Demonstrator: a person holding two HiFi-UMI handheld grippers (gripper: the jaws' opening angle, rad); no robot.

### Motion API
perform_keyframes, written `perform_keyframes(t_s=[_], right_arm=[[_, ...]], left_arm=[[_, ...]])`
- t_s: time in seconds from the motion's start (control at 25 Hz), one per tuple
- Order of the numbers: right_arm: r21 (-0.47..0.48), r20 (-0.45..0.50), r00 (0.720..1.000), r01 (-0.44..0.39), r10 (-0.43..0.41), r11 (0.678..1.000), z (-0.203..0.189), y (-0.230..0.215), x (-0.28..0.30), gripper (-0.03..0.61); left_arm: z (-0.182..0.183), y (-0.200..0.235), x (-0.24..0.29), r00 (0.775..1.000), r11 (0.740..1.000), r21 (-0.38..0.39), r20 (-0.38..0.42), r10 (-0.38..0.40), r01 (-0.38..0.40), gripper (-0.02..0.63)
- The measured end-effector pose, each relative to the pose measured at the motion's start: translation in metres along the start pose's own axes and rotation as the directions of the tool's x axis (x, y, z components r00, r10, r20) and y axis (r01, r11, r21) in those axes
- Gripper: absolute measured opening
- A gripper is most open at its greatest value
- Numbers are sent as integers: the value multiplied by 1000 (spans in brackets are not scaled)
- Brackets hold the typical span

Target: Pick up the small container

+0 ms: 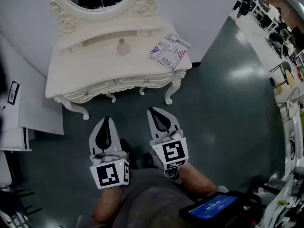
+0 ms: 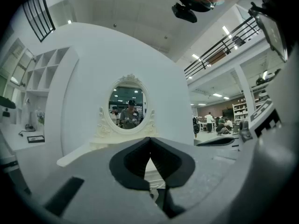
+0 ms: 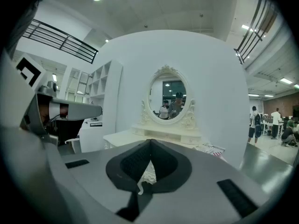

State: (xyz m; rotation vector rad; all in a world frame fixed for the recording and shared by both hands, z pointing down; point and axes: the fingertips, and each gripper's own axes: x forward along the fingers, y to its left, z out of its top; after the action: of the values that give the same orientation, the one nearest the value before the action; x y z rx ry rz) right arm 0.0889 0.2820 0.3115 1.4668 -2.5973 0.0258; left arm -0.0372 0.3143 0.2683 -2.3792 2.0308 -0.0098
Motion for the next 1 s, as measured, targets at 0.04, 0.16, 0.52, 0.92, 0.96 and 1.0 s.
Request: perform_keyframes(t_s=[0.04, 0.16, 0.52, 0.92, 0.96, 1.0], right_arm=[[-1, -1, 1000, -2, 2, 1000, -2, -1, 0, 12], [-5, -2, 1000, -8, 8, 1000, -5, -2, 1, 12], [17, 34, 999, -15, 14, 1000, -1, -7, 11, 14], [37, -14, 1000, 8, -8, 999, -11, -18, 76, 14], [35, -19, 1000, 10, -9, 999, -13, -19, 86, 14], [30, -24, 1000, 10, -9, 1000, -14, -20, 96, 14]], left_arm=[[0, -1, 1, 1000, 1000, 0, -1, 0, 0, 14], [-1, -3, 2, 1000, 1000, -1, -3, 0, 0, 14], [-3, 4, 8, 1000, 1000, -8, -5, 20, -20, 14], [-18, 41, 63, 999, 999, -38, -34, 27, -28, 14], [-20, 47, 72, 999, 999, -40, -36, 24, -25, 14], [-22, 52, 81, 999, 999, -42, -38, 20, -21, 14]])
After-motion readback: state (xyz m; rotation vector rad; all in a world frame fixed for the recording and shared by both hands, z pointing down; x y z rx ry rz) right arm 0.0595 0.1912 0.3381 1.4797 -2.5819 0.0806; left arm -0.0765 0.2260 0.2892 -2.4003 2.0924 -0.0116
